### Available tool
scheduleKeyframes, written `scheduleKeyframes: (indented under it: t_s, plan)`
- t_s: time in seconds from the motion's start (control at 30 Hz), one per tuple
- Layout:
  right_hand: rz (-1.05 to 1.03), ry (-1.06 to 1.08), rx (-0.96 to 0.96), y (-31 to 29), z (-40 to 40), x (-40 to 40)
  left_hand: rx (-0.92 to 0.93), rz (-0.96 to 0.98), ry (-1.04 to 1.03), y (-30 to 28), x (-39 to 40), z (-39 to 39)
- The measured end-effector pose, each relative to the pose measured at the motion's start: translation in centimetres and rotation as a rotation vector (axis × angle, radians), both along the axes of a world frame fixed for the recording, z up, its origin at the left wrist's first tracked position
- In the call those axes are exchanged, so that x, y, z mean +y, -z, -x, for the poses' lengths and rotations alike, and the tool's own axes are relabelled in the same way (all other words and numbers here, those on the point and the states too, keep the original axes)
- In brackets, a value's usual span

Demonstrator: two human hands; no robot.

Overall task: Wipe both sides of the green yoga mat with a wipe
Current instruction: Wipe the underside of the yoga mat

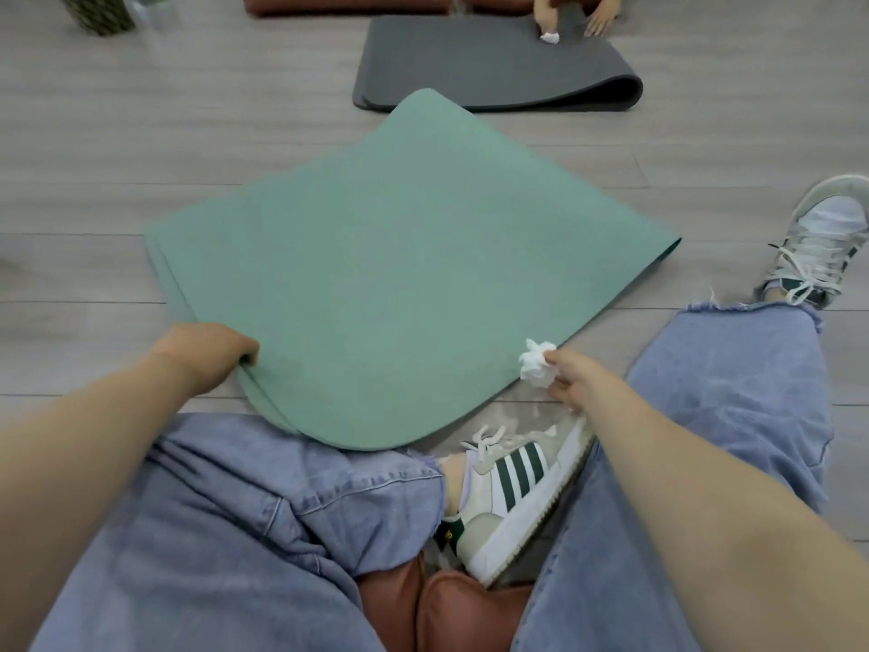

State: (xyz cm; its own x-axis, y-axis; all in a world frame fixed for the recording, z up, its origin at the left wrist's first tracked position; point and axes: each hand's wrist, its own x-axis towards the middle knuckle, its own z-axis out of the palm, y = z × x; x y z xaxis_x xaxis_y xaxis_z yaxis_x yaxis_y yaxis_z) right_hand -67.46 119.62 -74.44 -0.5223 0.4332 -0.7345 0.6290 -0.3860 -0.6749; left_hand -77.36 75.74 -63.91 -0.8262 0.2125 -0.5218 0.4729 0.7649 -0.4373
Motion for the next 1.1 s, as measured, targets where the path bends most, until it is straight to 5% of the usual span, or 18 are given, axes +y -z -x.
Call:
scheduleKeyframes:
  t_s: [0.17, 0.3, 0.5, 0.77, 1.1]
  plan:
    - [-0.087, 0.011, 0.033, 2.5, 2.0, 0.0, -0.218, 0.258, -0.072, 1.6, 1.1, 1.0]
    - [-0.217, 0.063, 0.035, 3.9, 3.3, 0.7, -0.207, -0.002, 0.005, 4.6, 6.8, 1.4]
    - [-0.148, 0.134, 0.077, 3.5, 5.7, 1.1, -0.285, -0.463, -0.027, 10.7, 18.1, -3.2]
    - [-0.101, 0.146, -0.03, 5.0, 8.2, 3.2, -0.24, -0.416, -0.079, 15.1, 21.1, -5.7]
    - [-0.339, 0.035, -0.017, 5.7, 8.3, 3.3, -0.24, -0.38, 0.042, 15.1, 19.8, -5.2]
